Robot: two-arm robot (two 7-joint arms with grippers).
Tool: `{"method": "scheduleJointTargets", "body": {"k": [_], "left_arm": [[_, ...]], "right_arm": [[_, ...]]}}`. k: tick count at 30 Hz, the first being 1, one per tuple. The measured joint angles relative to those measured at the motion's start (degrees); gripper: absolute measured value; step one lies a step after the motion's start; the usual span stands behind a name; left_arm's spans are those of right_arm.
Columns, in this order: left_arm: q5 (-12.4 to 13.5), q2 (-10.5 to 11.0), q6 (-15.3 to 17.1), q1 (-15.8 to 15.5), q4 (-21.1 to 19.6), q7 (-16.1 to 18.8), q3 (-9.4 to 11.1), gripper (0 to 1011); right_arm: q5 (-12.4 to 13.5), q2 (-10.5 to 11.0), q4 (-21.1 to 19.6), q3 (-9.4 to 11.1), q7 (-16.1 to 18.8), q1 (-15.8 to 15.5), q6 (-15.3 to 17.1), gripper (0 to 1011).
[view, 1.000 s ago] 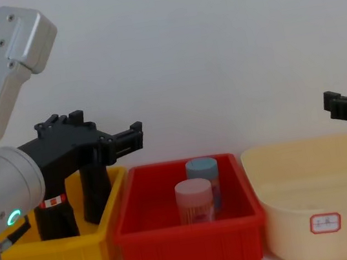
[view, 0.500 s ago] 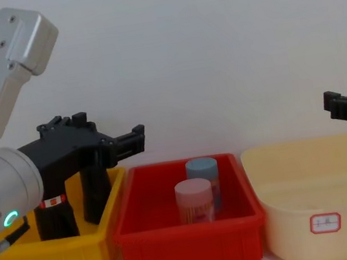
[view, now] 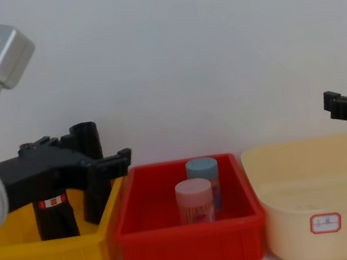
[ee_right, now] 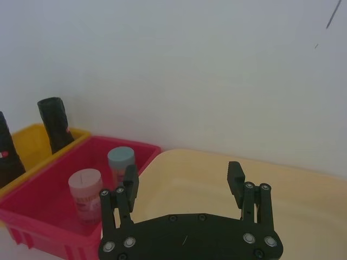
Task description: Pick up the garbage bag with the one hand and transfer it to the other hand.
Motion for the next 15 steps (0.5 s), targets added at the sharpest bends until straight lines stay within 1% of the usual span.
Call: {"method": "scheduleJointTargets", "body": {"k": [7,15], "left_arm": [[-1.36,1.87,1.95,2.31,-2.24,-0.49,-2.23,1002],[-2.44,2.98,3.71,4.17,-4.11,-0.12,-4.62,1002]], "right_arm": [[0.00,0.00,0.00,0.00,0.00,0.00,0.00,1000],[0.00,0.00,0.00,0.00,0.00,0.00,0.00,1000]]}}
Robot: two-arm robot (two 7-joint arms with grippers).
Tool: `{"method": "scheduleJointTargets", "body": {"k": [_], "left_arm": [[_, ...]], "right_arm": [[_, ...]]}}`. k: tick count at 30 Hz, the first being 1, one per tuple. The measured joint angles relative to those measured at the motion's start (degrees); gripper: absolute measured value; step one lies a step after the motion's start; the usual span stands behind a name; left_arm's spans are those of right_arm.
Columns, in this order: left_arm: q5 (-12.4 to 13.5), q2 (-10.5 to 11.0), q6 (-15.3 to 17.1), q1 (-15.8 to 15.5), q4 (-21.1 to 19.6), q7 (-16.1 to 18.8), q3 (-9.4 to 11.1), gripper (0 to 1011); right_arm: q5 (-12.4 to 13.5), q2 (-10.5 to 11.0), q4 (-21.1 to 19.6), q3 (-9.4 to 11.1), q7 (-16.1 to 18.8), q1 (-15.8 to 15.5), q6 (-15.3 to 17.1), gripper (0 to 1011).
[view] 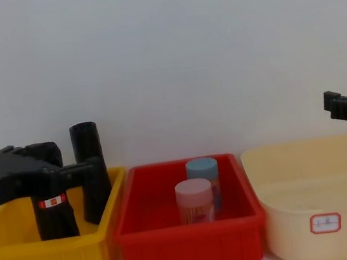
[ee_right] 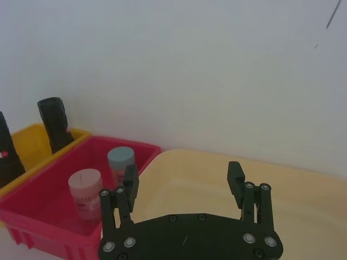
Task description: Pick up the garbage bag with the one hand and transfer it to the other hand.
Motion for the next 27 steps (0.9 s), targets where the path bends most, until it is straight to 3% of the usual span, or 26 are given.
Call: {"method": "scheduleJointTargets", "body": {"k": [14,27], "left_arm": [[-0.38,1.20,3.38,0.27,-0.70,0.37,-2.51,1002],[-0.24,1.63,5.87,-0.73,1.30,-0.05,-3.78,1001]], "right_arm": [[0.00,0.00,0.00,0.00,0.00,0.00,0.00,1000],[0.00,0.00,0.00,0.00,0.00,0.00,0.00,1000]]}}
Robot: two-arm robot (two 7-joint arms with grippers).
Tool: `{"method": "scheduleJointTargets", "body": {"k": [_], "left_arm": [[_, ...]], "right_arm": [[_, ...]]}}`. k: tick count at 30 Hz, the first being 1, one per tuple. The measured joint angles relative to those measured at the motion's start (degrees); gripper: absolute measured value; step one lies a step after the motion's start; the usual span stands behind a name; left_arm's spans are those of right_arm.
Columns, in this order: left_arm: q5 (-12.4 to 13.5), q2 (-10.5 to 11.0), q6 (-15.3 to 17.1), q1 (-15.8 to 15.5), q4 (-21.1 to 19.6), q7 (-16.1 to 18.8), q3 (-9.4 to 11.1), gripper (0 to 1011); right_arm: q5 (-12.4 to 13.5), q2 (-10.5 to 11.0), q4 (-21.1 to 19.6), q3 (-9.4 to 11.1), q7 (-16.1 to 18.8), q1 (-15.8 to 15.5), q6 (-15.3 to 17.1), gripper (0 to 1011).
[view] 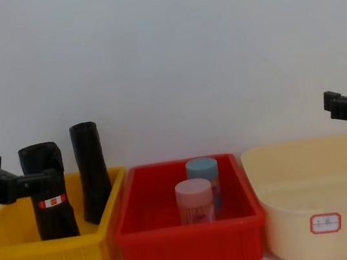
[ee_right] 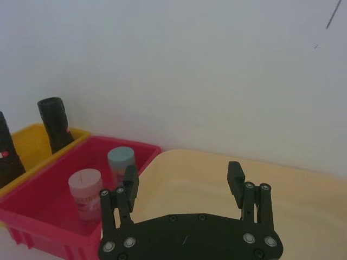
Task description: Pick up the garbage bag with the one hand and transfer it to the other hand.
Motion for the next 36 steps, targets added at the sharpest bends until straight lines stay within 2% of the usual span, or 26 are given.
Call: {"method": "scheduleJointTargets", "body": {"k": [18,36], "left_arm": [[1.23,-1.01,0.53,-5.03,5.89,-2.84,0.59,1002],[3.20,-2.76,-0.23,-9.16,10.90,-3.77,1.40,1002]], "right_arm": [[0.00,0.00,0.00,0.00,0.00,0.00,0.00,1000],[0.00,0.00,0.00,0.00,0.00,0.00,0.00,1000]]}}
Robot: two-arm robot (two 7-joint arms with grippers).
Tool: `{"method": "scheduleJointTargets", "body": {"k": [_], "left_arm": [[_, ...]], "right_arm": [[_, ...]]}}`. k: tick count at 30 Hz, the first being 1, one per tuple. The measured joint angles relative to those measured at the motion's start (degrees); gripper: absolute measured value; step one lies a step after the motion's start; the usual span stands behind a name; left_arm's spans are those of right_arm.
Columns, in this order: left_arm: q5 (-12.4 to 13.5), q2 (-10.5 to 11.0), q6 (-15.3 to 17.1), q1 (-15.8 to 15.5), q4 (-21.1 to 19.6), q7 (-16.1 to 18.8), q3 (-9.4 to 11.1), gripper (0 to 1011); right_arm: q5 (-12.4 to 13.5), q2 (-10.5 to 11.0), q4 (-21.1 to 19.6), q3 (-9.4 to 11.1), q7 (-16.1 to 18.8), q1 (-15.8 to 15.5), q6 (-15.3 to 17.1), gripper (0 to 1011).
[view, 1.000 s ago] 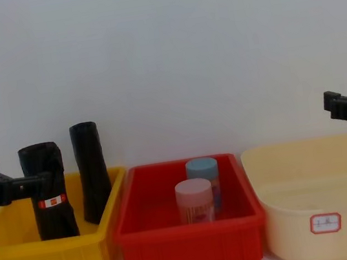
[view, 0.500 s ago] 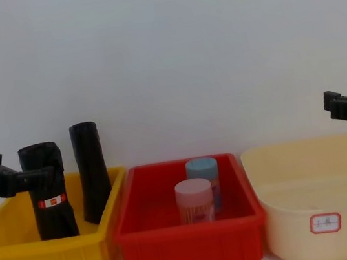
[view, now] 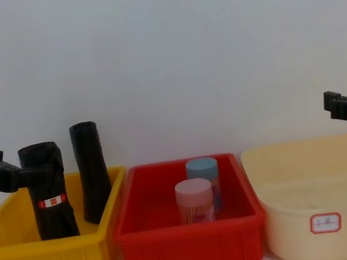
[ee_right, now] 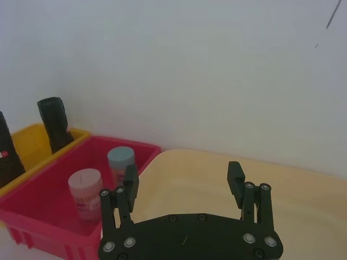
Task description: Pick up the garbage bag with the one hand and transfer it to the other hand.
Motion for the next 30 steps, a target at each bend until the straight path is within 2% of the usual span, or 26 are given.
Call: {"method": "scheduleJointTargets", "body": {"k": [24,26,30], "left_arm": [[2.43,-3.22,-1.84,-5.69,7.91,-4.04,3.14,1000],[2.54,-3.35,-1.87,-5.88,8.20,-4.16,3.26,981],[2.81,-3.66,-1.97,-6.34,8.90,-4.47,3.54,876]], "right_arm": [[0.00,0.00,0.00,0.00,0.00,0.00,0.00,1000],[0.00,0.00,0.00,0.00,0.00,0.00,0.00,999],[0.00,0.00,0.00,0.00,0.00,0.00,0.00,1000]]}}
